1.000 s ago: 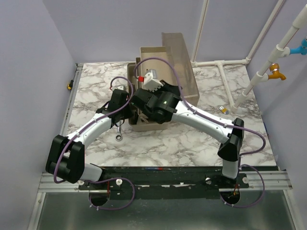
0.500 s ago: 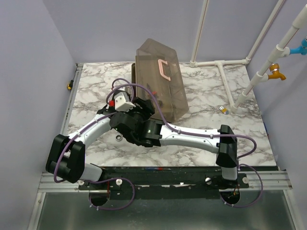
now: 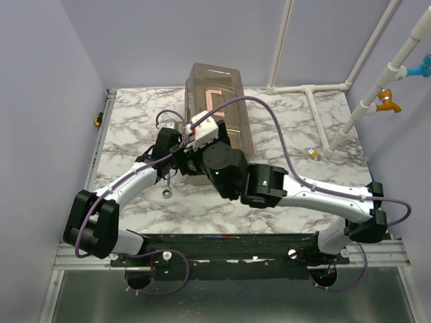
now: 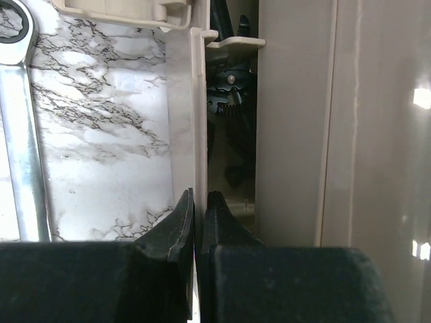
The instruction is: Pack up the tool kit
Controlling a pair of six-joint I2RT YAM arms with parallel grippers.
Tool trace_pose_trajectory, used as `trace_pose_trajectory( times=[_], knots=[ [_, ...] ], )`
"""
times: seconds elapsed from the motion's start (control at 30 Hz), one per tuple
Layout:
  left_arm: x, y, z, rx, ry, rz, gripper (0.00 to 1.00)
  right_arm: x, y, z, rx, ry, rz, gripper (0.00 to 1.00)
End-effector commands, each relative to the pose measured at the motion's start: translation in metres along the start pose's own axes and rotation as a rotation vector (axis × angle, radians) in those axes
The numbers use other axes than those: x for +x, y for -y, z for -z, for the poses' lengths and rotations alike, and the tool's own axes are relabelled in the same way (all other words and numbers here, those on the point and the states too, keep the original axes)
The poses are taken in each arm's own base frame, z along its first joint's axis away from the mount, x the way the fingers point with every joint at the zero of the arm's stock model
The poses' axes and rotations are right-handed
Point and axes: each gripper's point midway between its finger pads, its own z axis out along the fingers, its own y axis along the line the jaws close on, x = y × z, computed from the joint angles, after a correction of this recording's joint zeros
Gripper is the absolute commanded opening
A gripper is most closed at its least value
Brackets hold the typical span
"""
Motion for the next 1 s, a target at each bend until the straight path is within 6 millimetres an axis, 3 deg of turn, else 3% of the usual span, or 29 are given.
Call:
trace_pose_trajectory(
  times=[0.0,0.23,0.33,0.37,0.47,0.53,0.7,0.97],
  knots=[
    [0.014,0.055,0.013,0.259,-0.036,0.008,0.00,-0.015,0.020,0.013,-0.031,0.018,-0.157,0.95],
    [0.039,0.078,0.024,0.297,-0.050,-0.015,0.00,0.012,0.102,0.005,0.055,-0.088,-0.318,0.96],
    [0.042,0.078,0.030,0.305,-0.045,-0.010,0.03,0.026,0.124,0.008,0.086,-0.117,-0.343,0.97],
    [0.043,0.075,0.032,0.294,-0.042,-0.011,0.09,0.030,0.128,0.009,0.091,-0.126,-0.343,0.98],
    [0.039,0.067,0.040,0.262,-0.016,-0.023,0.43,0.043,0.135,0.008,0.103,-0.155,-0.352,0.98],
    [0.035,0.065,0.047,0.259,-0.002,-0.025,0.51,0.048,0.139,0.008,0.111,-0.169,-0.357,0.98],
    [0.020,0.054,0.067,0.255,0.040,-0.011,0.64,0.059,0.147,0.005,0.121,-0.192,-0.376,0.98],
    [-0.009,0.031,0.102,0.271,0.121,0.040,0.72,0.070,0.164,0.001,0.137,-0.215,-0.399,0.98]
  ],
)
